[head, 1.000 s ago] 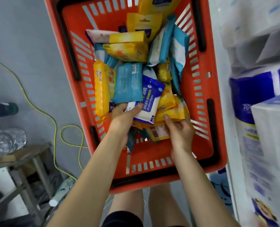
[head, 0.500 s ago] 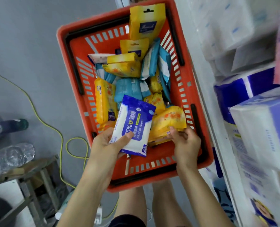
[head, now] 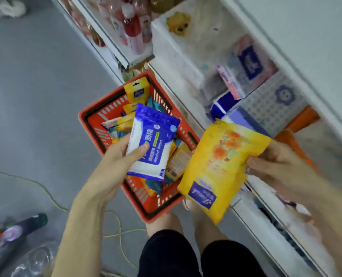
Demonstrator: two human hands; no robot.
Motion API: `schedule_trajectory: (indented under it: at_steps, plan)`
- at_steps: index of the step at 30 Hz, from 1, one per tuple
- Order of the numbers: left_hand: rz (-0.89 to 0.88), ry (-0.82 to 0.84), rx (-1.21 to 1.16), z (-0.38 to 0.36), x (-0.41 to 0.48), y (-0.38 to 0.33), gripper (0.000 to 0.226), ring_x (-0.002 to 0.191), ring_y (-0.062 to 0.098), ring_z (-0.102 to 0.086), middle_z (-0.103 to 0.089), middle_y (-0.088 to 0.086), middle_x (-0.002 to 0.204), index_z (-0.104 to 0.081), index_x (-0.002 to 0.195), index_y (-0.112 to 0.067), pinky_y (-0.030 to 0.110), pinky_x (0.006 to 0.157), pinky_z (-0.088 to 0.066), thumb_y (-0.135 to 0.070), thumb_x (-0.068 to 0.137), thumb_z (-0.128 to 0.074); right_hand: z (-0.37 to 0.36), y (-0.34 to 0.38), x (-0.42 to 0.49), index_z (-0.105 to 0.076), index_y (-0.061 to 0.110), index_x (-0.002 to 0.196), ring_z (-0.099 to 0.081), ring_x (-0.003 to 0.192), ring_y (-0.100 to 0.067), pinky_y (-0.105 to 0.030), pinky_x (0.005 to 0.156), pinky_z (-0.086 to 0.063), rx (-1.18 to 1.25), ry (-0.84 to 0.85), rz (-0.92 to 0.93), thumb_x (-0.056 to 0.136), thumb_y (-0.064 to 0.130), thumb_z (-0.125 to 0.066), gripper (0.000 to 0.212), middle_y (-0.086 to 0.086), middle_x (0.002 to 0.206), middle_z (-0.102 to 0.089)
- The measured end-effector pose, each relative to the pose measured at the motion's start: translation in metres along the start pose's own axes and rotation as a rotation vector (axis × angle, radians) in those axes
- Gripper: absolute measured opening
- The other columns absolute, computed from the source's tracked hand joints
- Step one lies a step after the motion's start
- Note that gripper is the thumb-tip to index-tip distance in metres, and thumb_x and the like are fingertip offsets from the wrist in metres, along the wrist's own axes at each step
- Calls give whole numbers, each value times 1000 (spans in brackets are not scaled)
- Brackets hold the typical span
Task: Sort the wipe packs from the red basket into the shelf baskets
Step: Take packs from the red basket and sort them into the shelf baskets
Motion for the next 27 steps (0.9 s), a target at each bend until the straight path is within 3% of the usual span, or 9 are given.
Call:
schedule_trajectory:
  at_steps: [4,8,12,17,20,24,27]
  plan:
    - [59,202,-91,-49,-36,-39,28,75,13,-72,-76,2,91,-66,100,-16,23,61,-56,-29,78,-53,-12,28,-45,-74,28,102,-70,91,-17,-33,78,-57,124,-36,34,56,43,-88,50,-1,100,-74]
    - [95,409,-95,-96,-90,-58,34,75,13,-73,-76,0,90,-71,98,-21,24,57,-56,-37,73,-54,-39,36,-86,-75,28,98,-71,80,-13,-28,70,-58,243,-185,157,58,37,-85,41,1,90,-74]
    - [50,467,24,-125,-133,-58,42,73,15,-72,-76,3,91,-63,107,-16,25,56,-55,-24,66,-65,-55,37,-142,-75,24,93,-71,76,-16,-29,67,-59,308,-375,241,66,27,-69,27,-3,91,-74]
    - [-50,504,138,-170,-174,-54,26,65,14,-71,-76,1,80,-64,97,-17,26,54,-57,-10,72,-70,-63,41,-220,-57,8,103,-68,71,-19,-31,65,-56,298,-674,287,72,30,-67,39,-7,87,-69]
    - [-161,543,200,-208,-206,-50,36,78,17,-73,-76,0,90,-63,105,-19,30,62,-59,-16,70,-73,-70,37,-269,-60,11,103,-67,72,-17,-30,63,-56,248,-855,300,69,37,-67,43,-6,90,-69]
    - [-256,627,255,-260,-253,-33,39,90,21,-72,-74,3,103,-60,117,-16,33,71,-59,-20,79,-69,-69,20,-332,-61,15,116,-71,93,-22,-40,79,-58,193,-915,316,76,29,-69,43,-3,106,-73]
    - [-268,714,286,-305,-287,-11,40,88,17,-72,-74,1,101,-61,117,-14,30,68,-59,-23,78,-67,-51,4,-395,-60,17,119,-70,97,-21,-33,76,-57,191,-954,347,85,18,-63,34,-3,109,-72]
Point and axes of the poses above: each hand's wrist, its own x-axis towards the middle knuckle, its own z-axis out of the back of the hand, y = z × x, the point moved 2 cm from there along x, towards the middle knuckle
